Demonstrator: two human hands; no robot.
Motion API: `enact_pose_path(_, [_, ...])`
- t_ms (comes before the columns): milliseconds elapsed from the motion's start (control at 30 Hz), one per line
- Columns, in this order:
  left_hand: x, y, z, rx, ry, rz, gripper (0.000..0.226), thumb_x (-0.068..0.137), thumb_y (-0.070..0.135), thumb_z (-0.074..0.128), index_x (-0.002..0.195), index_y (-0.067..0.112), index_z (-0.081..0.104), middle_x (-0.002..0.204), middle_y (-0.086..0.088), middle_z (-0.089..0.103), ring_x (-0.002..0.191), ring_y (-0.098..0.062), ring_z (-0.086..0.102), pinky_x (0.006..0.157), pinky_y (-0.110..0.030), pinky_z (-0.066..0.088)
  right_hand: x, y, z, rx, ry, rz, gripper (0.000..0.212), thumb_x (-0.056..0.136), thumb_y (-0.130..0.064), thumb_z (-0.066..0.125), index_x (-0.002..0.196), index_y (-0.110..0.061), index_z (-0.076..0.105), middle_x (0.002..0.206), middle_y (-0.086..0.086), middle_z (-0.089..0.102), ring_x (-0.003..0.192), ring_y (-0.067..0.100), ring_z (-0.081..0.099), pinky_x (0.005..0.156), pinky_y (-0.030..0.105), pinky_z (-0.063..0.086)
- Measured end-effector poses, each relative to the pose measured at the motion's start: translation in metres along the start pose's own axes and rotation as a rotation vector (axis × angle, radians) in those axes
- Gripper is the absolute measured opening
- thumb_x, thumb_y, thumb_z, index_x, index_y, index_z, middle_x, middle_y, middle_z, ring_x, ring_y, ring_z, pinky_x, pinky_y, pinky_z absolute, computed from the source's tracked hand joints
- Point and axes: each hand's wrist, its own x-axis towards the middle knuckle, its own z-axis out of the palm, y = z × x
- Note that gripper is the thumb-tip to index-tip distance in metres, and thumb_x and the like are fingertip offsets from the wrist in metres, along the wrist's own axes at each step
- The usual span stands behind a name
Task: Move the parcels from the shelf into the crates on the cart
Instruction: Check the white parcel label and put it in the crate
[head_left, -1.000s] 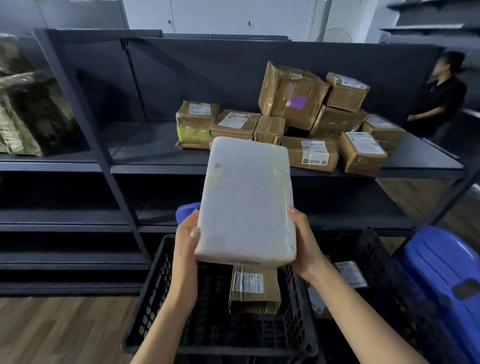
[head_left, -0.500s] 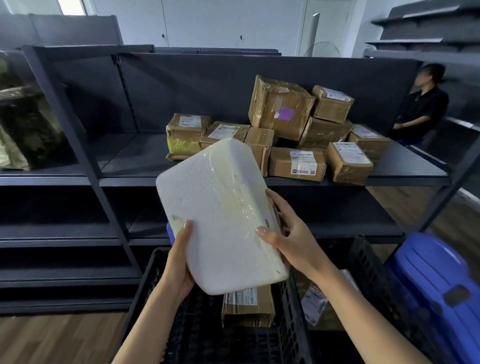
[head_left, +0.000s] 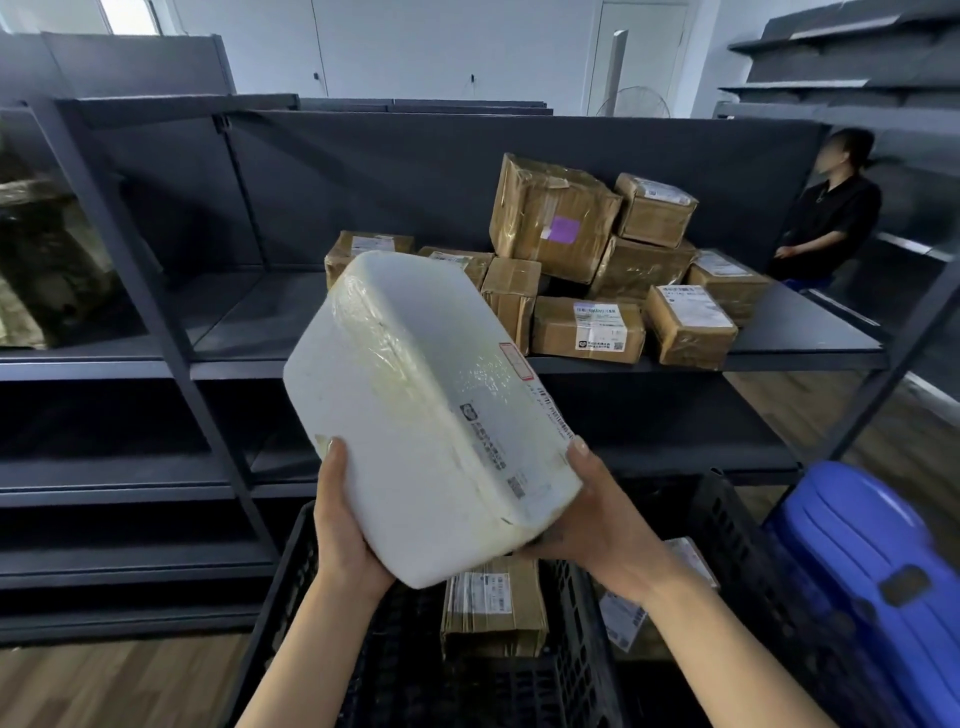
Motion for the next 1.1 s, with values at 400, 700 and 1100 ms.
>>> enact_pose_path(400, [0.003, -0.003, 0.006, 0.204, 0.071, 0.01, 0.064, 0.073, 0.064, 0.061, 0.121, 0.022, 0.066, 0.116, -0.004, 0.071, 0.101, -0.023, 0.069, 0.073, -0.036, 0.059, 0.006, 0.023, 0.014, 0.585, 0.04, 0.0, 0.059, 0.087, -0.064, 0.047, 0.122, -0.02, 0.067, 0.122, 0.012, 0.066, 0.109, 0.033, 0.064, 0.09, 0.063, 0.046])
enact_pose_path(700, [0.033, 0.086, 0.081, 0.991, -0.223, 0.583, 0.079, 0.067, 0.08, 0.059, 0.138, 0.054, 0.034, 0.148, 0.03, 0.034, 0.139, 0.008, 0.027, 0.112, -0.026, 0.026, 0.013, 0.018, -0.003, 0.409, 0.246, -0.206, 0.051, 0.086, -0.059, 0.039, 0.11, -0.029, 0.072, 0.113, 0.006, 0.071, 0.097, 0.019, 0.07, 0.08, 0.037, 0.056])
enact_pose_path(1100, [0.065, 0.101, 0.102, 1.054, -0.078, 0.315, 0.055, 0.069, 0.031, 0.085, 0.118, 0.027, 0.061, 0.116, 0.001, 0.066, 0.102, -0.02, 0.066, 0.083, -0.042, 0.058, 0.032, -0.016, -0.028, -0.045, 0.252, -0.217, 0.064, 0.07, -0.055, 0.064, 0.128, -0.03, 0.056, 0.121, 0.006, 0.067, 0.112, 0.027, 0.064, 0.076, 0.04, 0.056])
